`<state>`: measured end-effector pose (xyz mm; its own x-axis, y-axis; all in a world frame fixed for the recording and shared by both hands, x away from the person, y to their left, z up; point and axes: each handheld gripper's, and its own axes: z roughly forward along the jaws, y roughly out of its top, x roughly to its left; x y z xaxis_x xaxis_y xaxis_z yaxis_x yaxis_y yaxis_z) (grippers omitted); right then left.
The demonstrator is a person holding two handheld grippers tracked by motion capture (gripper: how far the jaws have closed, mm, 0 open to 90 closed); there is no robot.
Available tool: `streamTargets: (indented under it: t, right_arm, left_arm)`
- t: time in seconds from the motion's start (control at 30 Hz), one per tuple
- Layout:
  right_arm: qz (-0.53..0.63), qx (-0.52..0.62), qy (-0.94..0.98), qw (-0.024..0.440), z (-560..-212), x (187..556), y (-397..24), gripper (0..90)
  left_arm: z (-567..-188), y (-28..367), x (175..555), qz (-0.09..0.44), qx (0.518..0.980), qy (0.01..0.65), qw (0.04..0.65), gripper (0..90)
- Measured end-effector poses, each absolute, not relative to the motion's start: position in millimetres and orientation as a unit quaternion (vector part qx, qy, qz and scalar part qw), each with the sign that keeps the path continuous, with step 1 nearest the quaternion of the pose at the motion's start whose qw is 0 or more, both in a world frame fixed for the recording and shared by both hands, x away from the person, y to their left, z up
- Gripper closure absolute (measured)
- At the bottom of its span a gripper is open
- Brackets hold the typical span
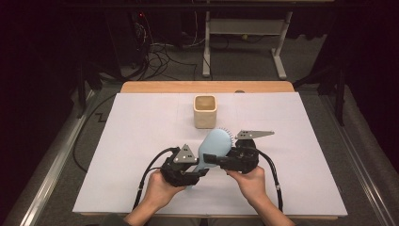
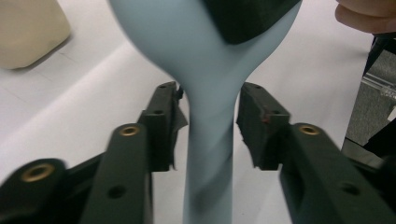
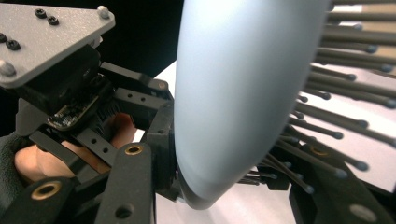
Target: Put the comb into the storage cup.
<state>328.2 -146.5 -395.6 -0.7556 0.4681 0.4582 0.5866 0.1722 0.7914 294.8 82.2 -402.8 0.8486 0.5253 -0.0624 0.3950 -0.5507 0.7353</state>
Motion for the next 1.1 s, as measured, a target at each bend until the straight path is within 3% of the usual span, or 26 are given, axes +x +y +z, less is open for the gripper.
streamTargets:
  t: [0.23, 0.5, 1.1]
  right_arm:
    - [-0.54, -0.346, -0.766, 0.049, -393, 329, -152, 57.4]
    - [-0.534, -0.341, -0.773, 0.044, -392, 329, -153, 57.3]
    - [-0.526, -0.345, -0.777, 0.034, -381, 332, -158, 56.9]
  left_arm:
    - [-404, 99, 297, 0.067, 0.858, 0.283, 0.422, 42.7]
    - [-401, 121, 296, 0.066, 0.836, 0.302, 0.453, 39.0]
    - [-405, 173, 288, 0.139, 0.803, 0.345, 0.466, 36.0]
